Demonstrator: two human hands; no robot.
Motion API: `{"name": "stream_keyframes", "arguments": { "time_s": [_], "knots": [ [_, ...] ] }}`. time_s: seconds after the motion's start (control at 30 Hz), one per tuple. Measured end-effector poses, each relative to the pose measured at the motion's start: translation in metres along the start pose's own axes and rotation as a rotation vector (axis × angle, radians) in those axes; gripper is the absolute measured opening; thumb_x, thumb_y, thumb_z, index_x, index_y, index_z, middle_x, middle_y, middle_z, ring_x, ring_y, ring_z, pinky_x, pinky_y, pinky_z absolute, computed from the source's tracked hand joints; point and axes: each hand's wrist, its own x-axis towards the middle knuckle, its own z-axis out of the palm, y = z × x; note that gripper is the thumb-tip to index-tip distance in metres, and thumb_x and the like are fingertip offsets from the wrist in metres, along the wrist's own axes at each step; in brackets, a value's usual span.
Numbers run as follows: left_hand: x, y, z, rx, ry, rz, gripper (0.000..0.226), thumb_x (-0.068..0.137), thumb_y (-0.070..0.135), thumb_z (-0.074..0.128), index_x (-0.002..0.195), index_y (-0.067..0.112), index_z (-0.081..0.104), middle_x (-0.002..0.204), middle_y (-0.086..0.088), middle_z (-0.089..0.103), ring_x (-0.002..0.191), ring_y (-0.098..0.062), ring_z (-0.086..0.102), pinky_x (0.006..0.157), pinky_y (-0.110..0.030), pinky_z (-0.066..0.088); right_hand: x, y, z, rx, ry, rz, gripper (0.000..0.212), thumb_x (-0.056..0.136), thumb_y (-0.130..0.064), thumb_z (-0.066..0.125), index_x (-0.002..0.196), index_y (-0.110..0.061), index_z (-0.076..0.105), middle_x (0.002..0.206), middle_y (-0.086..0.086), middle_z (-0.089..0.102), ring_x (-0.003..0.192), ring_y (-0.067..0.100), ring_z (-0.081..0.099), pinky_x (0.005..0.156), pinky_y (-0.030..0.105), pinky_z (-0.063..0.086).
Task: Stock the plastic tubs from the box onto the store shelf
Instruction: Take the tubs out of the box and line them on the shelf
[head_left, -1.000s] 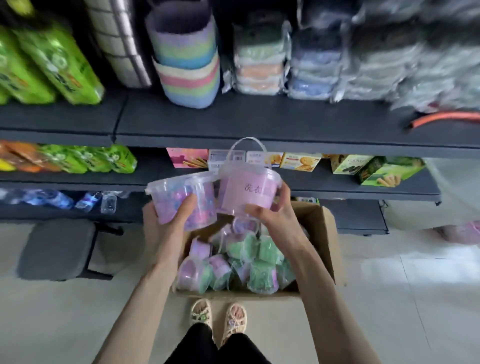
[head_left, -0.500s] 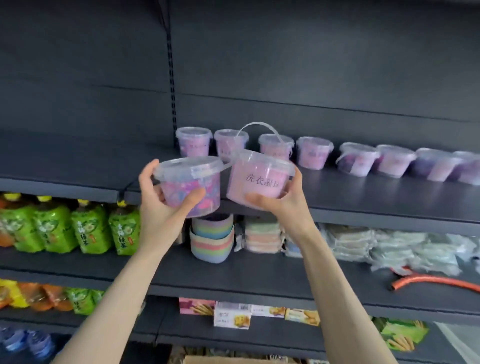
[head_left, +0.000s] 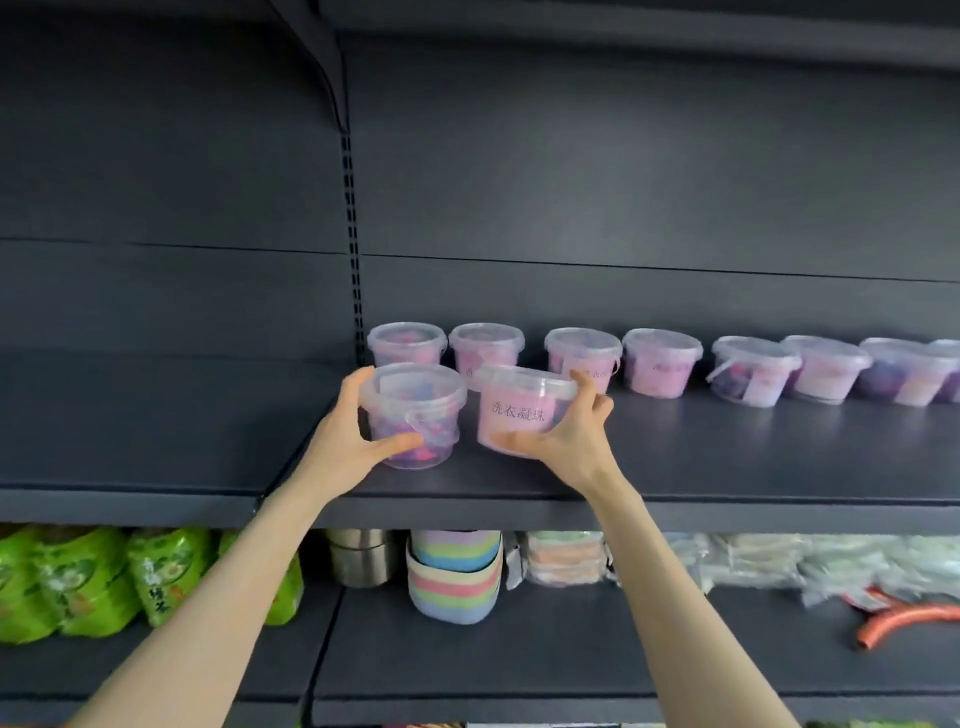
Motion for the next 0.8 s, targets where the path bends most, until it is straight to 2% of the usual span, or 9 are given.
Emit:
{"name": "stream_keyframes", "arguments": {
  "time_s": [0.07,0.13,0.3,0.47,0.57,0.63,0.7,0.77,0.8],
  "knots": [
    [0.003,-0.008,-0.008,0.112,-0.019,-0.073,0.104,0.065,0.036,0.083,0.146,0.034,0.017,0.151,0.010,0.024,0.137,-0.011,0.022,0.108,-0.033,0.028,0.006,0.004,0.005,-0.028,0.005,-0.029,0.127,0.051,-0.031,0.093,0.145,-0.018,0.008,0.136,-0.001,0.012,0.126,0.017,0.023,0.103,0.024,0.027],
    [0.000,-0.005,-0.007,0.196,0.054,0.003,0.098,0.069,0.037,0.077,0.146,0.037,0.017,0.154,0.010,0.010,0.140,-0.010,0.009,0.112,-0.041,0.016,0.011,0.007,0.008,-0.035,-0.024,-0.046,0.131,0.050,-0.031,0.093,0.147,-0.018,0.006,0.145,-0.002,0.014,0.135,0.018,0.023,0.111,0.031,0.027],
    [-0.004,0.021,0.027,0.420,0.276,0.271,0.060,0.066,0.057,0.070,0.114,0.023,0.060,0.128,-0.001,0.045,0.120,-0.025,0.033,0.093,-0.037,0.031,0.020,0.010,0.012,-0.004,-0.068,-0.024,0.136,0.048,-0.030,0.093,0.148,-0.024,0.000,0.151,-0.002,0.027,0.135,0.016,0.035,0.110,0.042,0.036],
    [0.017,0.008,0.025,0.293,0.242,0.211,0.066,0.056,0.048,0.084,0.101,0.013,0.050,0.123,-0.004,0.039,0.136,-0.026,0.021,0.097,-0.034,0.030,0.023,0.010,0.019,-0.112,0.029,-0.052,0.127,0.051,-0.037,0.091,0.144,-0.029,0.004,0.139,-0.011,0.015,0.117,0.006,0.029,0.096,0.028,0.034],
    [0.020,0.004,0.020,0.408,0.303,0.220,0.058,0.055,0.047,0.084,0.097,0.018,0.056,0.117,-0.004,0.038,0.117,-0.026,0.031,0.091,-0.033,0.028,0.024,0.007,0.023,-0.205,0.092,-0.060,0.105,0.055,-0.038,0.089,0.132,-0.024,0.020,0.125,-0.007,0.020,0.110,0.023,0.045,0.083,0.033,0.039],
    [0.021,-0.001,0.010,0.290,0.238,0.204,0.050,0.061,0.038,0.084,0.100,0.020,0.059,0.118,0.001,0.043,0.121,-0.026,0.035,0.096,-0.035,0.031,0.025,0.006,0.023,-0.188,0.086,-0.046,0.107,0.057,-0.037,0.088,0.137,-0.024,0.018,0.134,-0.003,0.024,0.115,0.025,0.046,0.088,0.037,0.041],
    [0.025,-0.010,-0.005,0.198,0.101,0.163,0.045,0.068,0.031,0.080,0.104,0.025,0.054,0.137,0.001,0.043,0.140,-0.021,0.019,0.111,-0.041,0.017,0.026,0.006,0.023,-0.134,0.069,-0.044,0.114,0.059,-0.035,0.087,0.143,-0.025,0.011,0.144,-0.001,0.025,0.123,0.023,0.042,0.098,0.042,0.040],
    [0.029,-0.012,-0.012,0.338,0.066,0.100,0.047,0.069,0.042,0.077,0.106,0.032,0.049,0.151,0.000,0.026,0.144,-0.016,0.002,0.113,-0.047,0.001,0.026,0.005,0.025,-0.081,0.038,-0.034,0.119,0.061,-0.032,0.086,0.147,-0.025,0.004,0.150,-0.002,0.025,0.132,0.023,0.037,0.104,0.041,0.037],
    [0.030,-0.009,-0.009,0.445,0.097,0.065,0.054,0.065,0.054,0.075,0.107,0.033,0.048,0.150,-0.002,0.023,0.141,-0.019,0.006,0.111,-0.048,0.007,0.027,0.003,0.027,-0.063,0.024,-0.017,0.122,0.061,-0.032,0.086,0.148,-0.025,0.000,0.153,-0.002,0.023,0.135,0.023,0.035,0.106,0.040,0.036]
  ]
}}
